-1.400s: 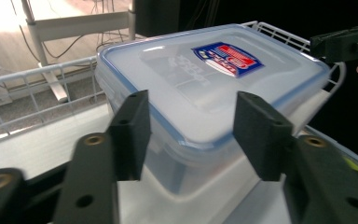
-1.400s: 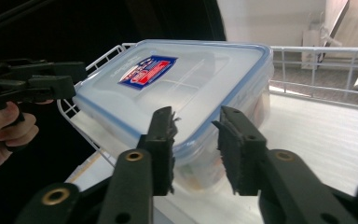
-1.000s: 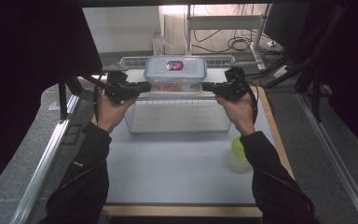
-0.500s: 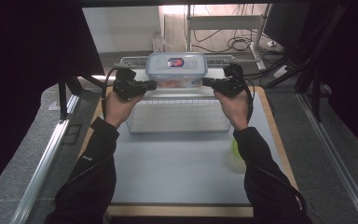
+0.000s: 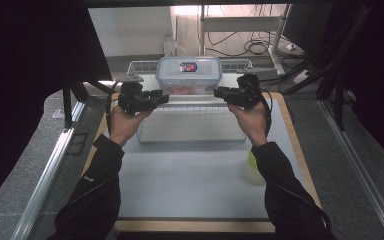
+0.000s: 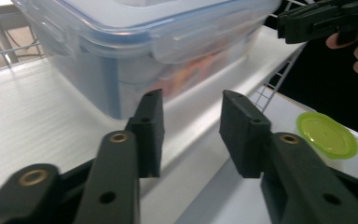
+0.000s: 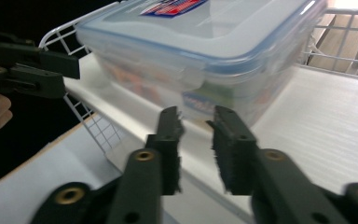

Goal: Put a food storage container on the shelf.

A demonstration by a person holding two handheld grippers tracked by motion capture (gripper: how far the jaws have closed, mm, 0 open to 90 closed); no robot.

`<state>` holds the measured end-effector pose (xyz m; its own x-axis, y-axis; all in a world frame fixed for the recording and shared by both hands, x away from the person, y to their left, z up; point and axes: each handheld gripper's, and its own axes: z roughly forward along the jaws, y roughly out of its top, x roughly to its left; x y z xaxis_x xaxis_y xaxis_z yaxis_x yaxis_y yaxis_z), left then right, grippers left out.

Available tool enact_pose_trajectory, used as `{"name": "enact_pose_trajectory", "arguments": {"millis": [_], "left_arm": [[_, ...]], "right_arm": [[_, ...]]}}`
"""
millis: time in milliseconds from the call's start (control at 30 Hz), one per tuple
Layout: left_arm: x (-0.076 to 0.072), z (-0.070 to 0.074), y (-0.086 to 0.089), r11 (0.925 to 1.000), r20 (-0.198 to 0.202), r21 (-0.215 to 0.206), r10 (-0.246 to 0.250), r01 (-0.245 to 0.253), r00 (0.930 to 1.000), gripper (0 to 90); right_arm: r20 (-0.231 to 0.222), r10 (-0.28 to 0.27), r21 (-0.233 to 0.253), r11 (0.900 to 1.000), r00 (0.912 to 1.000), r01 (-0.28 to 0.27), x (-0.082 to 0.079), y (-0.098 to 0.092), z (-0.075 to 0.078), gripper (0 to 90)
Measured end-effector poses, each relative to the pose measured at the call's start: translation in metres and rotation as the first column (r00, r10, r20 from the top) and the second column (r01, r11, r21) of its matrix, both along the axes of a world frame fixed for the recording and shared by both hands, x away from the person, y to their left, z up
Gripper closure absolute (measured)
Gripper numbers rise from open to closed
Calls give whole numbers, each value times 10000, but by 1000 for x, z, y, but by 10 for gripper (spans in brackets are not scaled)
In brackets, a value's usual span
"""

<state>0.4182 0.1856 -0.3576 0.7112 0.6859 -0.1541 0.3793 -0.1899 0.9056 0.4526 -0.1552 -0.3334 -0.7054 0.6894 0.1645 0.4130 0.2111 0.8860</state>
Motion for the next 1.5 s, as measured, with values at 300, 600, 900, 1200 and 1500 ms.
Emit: {"name": "enact_pose_trajectory", "arguments": {"millis": [300, 600, 900, 1200, 1500], "left_arm": [[-30, -12, -4, 9990, 632, 420, -189, 163, 9978, 265], [-65, -31, -14, 9960, 672, 786, -478, 425, 9966, 159], [-91, -61, -21, 9939, 386, 928, -642, 604, 9972, 95], [-106, -95, -22, 9899, 231, 1289, -617, 583, 9978, 59], [-133, -118, -22, 9868, 324, 1528, -602, 546, 9977, 38]], "right_arm": [[751, 270, -699, 9973, 9968, -217, -23, 2, -7, 319], [1141, 587, -1194, 9918, 9917, -450, -47, -4, -23, 140], [772, 958, -1096, 9902, 9924, -870, -71, -17, -52, 78], [394, 1297, -1475, 9814, 9908, -1226, -87, -23, -75, 62], [129, 1584, -1432, 9775, 9873, -1549, -111, -28, -93, 55]]}}
